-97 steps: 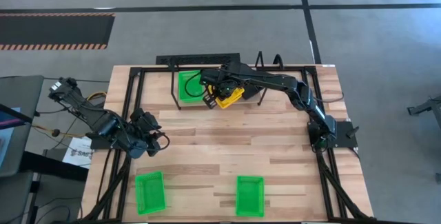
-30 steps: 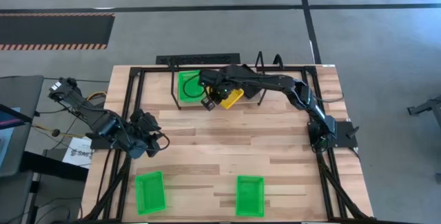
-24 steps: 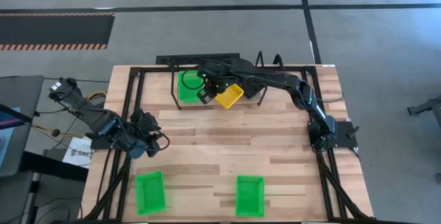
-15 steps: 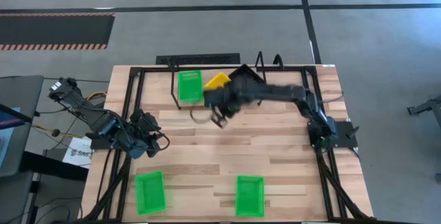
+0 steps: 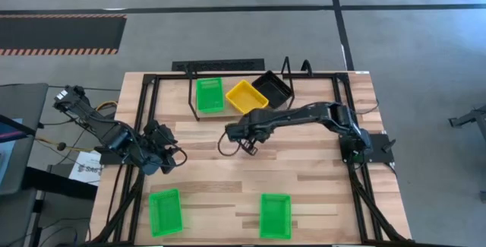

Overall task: Stack baskets on shelf by color
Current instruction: Stack the yellow bin on top of the yellow bins on the shelf

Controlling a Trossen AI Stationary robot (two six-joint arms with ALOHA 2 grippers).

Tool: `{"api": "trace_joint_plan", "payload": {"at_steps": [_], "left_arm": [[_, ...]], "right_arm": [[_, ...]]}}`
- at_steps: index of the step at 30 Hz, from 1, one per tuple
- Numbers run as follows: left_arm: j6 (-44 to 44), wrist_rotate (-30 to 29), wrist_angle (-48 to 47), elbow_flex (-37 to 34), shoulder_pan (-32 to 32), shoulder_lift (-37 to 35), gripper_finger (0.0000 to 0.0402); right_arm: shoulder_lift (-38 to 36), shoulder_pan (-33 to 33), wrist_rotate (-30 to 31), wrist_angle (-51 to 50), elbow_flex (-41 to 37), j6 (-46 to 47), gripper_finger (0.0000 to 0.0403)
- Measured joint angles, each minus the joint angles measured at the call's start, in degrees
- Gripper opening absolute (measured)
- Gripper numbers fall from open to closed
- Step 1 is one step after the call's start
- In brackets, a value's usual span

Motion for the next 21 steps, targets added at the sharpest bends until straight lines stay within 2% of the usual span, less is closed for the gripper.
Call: {"api": "trace_joint_plan", "payload": {"at_steps": [8,21], "left_arm": [[0.0,0.0,0.0,0.0,0.0,0.0,0.0125],[-0.3,-0.1,0.0,0.0,0.0,0.0,0.0125]], "right_arm": [[-0.2,-5.1,-0.4,10.1,-1.5,-8.2,0.0002],[-0.5,-8.7,-0.7,26.2,-1.5,-11.7,0.0001]]}}
